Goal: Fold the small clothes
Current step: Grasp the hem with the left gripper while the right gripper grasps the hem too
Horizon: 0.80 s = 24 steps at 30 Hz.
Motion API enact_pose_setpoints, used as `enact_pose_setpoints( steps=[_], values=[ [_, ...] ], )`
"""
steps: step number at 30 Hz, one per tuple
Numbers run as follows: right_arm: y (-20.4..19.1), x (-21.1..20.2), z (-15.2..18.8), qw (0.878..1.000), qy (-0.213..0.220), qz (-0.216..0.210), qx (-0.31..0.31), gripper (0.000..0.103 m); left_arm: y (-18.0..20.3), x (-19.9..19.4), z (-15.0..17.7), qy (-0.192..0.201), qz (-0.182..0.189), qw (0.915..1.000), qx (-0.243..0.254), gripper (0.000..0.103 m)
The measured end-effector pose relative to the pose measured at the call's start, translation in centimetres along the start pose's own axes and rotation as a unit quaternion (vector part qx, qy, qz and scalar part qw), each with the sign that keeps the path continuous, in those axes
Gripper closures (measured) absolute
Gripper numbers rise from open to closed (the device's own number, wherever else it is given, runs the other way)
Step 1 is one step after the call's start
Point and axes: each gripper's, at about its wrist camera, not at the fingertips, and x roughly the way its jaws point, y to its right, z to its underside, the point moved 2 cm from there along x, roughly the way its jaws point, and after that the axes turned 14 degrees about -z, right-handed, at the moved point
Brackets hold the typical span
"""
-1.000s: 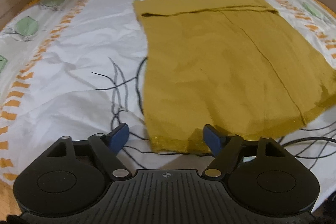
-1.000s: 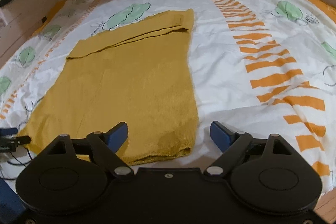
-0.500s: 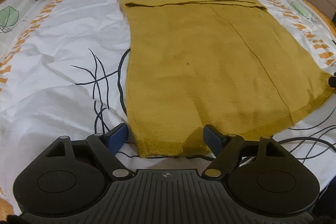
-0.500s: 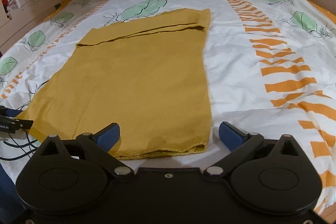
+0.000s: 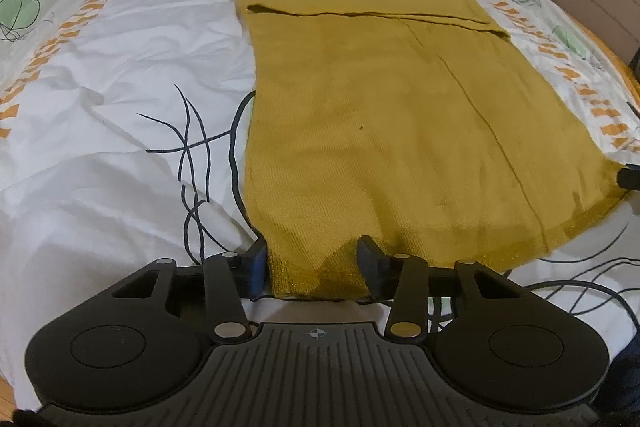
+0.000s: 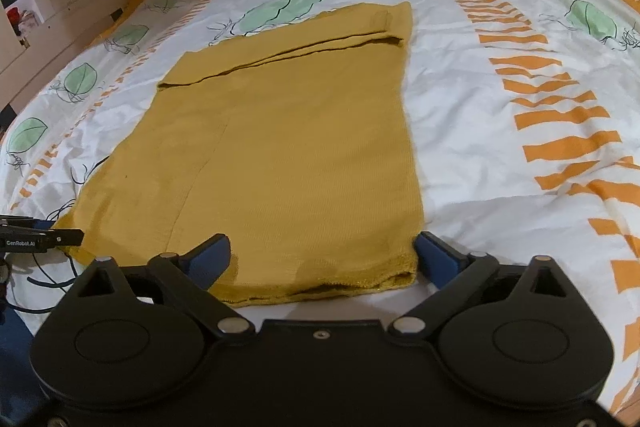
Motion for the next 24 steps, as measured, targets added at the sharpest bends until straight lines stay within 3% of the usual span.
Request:
enact_pose_setpoints(
  steps=[3, 7, 14, 20, 24],
  values=[
    [0.2, -0.3, 0.0, 1.000, 0.006, 0.001, 0.011, 0.023, -0.2, 0.1, 0.0, 0.000, 0.002, 1.0000, -0.007, 0.068],
    [0.6, -0.6, -0.1, 1.000, 0.008, 0.005, 0.020, 0.035, -0.7, 0.1, 0.0, -0.002, 0.012, 0.9996, -0.026, 0.080],
    [1.1, -1.0, -1.1, 0.998, 0.002, 0.008, 0.060, 0.037, -0.7, 0.1, 0.0, -0.001, 0.010, 0.9995, -0.031, 0.082],
    [2.1, -1.0, -2.9, 0.990, -0.069, -0.001, 0.125, 0.036, -0.8, 0.1, 0.0, -0.003, 0.013, 0.9994, -0.032, 0.082],
    [3.5, -1.3, -3.4, 0.979, -0.081, -0.026, 0.184, 0.033, -0.8, 0.2, 0.0, -0.003, 0.015, 0.9993, -0.035, 0.082]
  ],
)
